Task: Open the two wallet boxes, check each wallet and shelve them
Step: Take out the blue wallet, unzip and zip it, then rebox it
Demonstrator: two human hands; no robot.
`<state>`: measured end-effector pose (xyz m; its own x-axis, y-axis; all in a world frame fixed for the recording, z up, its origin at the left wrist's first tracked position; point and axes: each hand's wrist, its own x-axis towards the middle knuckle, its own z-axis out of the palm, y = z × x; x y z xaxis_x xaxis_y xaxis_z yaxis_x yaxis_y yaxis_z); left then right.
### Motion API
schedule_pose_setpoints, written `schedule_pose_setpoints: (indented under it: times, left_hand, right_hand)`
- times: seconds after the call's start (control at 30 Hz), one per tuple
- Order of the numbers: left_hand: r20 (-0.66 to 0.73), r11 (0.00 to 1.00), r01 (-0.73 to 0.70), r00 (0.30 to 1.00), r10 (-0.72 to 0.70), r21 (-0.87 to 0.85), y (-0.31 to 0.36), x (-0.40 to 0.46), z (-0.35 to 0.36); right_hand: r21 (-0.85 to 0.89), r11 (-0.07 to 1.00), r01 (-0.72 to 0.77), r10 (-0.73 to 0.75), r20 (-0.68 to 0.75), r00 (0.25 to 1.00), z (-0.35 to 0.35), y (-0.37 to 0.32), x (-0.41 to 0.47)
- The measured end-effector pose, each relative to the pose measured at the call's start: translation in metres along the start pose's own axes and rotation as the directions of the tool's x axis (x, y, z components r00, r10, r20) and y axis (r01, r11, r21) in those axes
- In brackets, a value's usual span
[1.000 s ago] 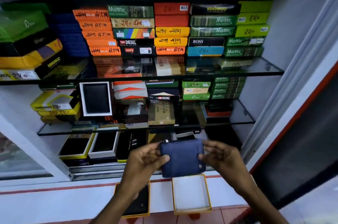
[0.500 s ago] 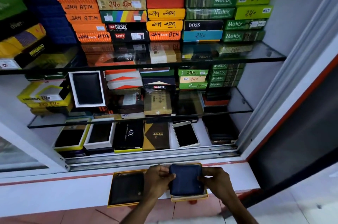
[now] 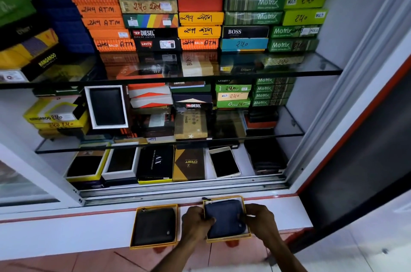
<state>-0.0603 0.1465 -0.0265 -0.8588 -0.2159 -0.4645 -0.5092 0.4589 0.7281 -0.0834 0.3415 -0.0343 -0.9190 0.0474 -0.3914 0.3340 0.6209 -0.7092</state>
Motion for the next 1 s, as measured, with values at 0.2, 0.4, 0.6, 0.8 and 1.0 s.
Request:
schedule_pose_setpoints:
  times: [0.2, 0.4, 0.6, 0.8, 1.0]
  left_hand:
    - [-0.099, 0.938, -0.049, 0.995, 0.016, -0.344, 0.027, -0.018, -0.036]
    - [-0.278, 0.89, -0.329, 0.929, 0.245, -0.317, 0.077, -0.036, -0.091]
    - [-0.346, 0.822, -0.461, 0.872, 0.347, -0.335, 0.122, -0.021, -0.134]
    - [-0.426, 0.79, -0.525, 0.823, 0.377, -0.315, 0.167, 0.017, -0.146]
    - [-0.466, 0.802, -0.534, 0.8, 0.378, -0.267, 0.212, 0.068, -0.138]
  right_hand:
    - [0.294, 0.953, 0.072, -0.058, -0.055, 0.997, -0.032, -0.027, -0.007]
    - [0.459, 0.849, 0.262, -0.202, -0.177, 0.963, -0.065, -0.092, -0.015]
    - [0.527, 0.762, 0.377, -0.285, -0.251, 0.925, -0.093, -0.151, -0.006]
    - [0.584, 0.703, 0.406, -0.285, -0.291, 0.913, -0.111, -0.192, 0.032]
    - [0.543, 0.733, 0.409, -0.236, -0.36, 0.903, -0.122, -0.211, 0.097]
